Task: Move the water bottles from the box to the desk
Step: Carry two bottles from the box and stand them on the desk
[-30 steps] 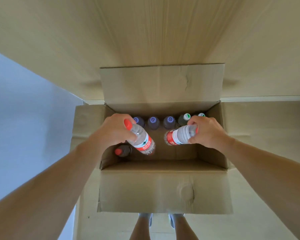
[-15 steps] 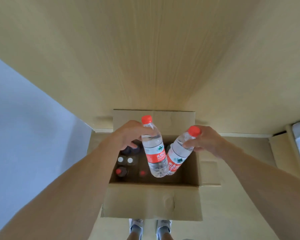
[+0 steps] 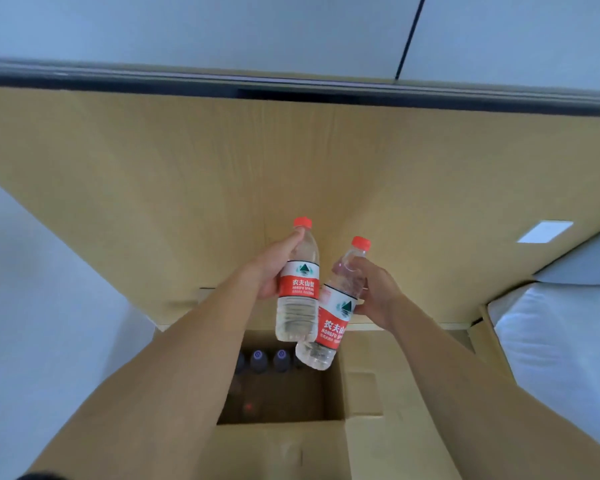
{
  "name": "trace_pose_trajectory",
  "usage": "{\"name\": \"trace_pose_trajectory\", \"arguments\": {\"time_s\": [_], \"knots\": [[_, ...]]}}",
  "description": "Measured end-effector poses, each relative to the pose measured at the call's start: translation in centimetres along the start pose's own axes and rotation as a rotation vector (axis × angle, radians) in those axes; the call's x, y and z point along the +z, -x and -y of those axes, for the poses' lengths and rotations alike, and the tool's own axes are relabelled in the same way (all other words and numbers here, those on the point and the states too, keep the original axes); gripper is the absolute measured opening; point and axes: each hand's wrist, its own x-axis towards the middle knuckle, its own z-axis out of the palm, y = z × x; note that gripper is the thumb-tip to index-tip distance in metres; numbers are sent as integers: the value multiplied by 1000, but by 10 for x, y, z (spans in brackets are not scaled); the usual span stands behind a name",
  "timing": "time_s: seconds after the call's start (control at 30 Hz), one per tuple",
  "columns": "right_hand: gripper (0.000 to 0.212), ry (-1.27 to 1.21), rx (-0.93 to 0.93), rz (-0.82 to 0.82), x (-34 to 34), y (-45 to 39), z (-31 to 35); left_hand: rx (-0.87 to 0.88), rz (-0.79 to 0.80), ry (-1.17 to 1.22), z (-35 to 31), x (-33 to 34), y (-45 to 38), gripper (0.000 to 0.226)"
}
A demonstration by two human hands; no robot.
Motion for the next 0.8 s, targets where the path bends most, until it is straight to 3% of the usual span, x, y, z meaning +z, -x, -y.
{"name": "trace_pose_trajectory", "arguments": {"time_s": [0.1,0.33,0.47,0.57,0.73,0.8], "knots": [[24,-6,19,6,-6,9,16,-38,78,-40,-16,14,8,58],[54,-52,50,42,0,24,33,-40,285,-92,-31,20,27,29],[65,-171,36,82,15,32,36,-7,303,-199,-30,5,34,32],[56,-247,58,84,23,34,33,-28,292,-184,-28,-5,38,24],[21,-296,51,155,37,49,29,-39,275,-124,-20,-23,38,52],[35,-298,52,132,42,51,25,-32,303,-114,-21,-30,38,51]]}}
